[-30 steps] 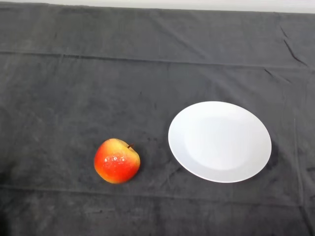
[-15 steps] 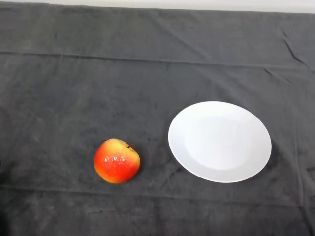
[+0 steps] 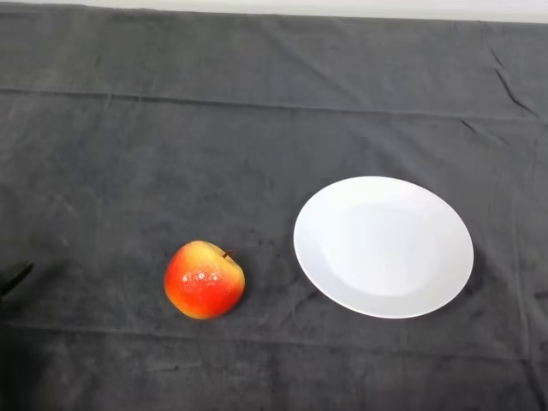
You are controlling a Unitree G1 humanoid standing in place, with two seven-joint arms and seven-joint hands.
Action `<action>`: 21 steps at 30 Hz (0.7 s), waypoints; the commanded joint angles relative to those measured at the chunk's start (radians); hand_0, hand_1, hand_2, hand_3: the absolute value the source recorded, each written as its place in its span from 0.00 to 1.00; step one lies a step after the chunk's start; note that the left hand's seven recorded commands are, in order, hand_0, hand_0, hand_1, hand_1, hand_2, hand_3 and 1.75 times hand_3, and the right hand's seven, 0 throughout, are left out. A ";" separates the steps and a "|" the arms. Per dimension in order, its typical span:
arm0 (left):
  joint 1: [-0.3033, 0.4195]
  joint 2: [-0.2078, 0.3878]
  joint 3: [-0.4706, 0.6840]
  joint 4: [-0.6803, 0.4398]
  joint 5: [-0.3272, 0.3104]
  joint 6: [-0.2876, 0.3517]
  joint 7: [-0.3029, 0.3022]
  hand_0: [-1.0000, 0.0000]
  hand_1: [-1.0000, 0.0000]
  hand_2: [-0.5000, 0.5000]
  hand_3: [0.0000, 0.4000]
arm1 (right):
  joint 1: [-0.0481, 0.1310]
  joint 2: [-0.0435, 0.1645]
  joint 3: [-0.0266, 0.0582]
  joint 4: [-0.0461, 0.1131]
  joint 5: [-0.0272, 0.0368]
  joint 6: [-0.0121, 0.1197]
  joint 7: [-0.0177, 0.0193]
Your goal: Move the apple to the plate
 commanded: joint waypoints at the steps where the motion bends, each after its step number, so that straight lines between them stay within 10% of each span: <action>1: -0.009 0.013 -0.016 -0.075 0.019 0.018 0.009 1.00 1.00 0.50 0.00 | 0.003 -0.002 -0.0166 -0.013 0.0121 -0.006 0.0093; 21: 0.144 -0.047 -0.229 -0.751 0.128 0.372 -0.042 1.00 1.00 0.50 0.00 | 0.007 0.004 -0.0137 -0.027 0.0102 -0.003 0.0022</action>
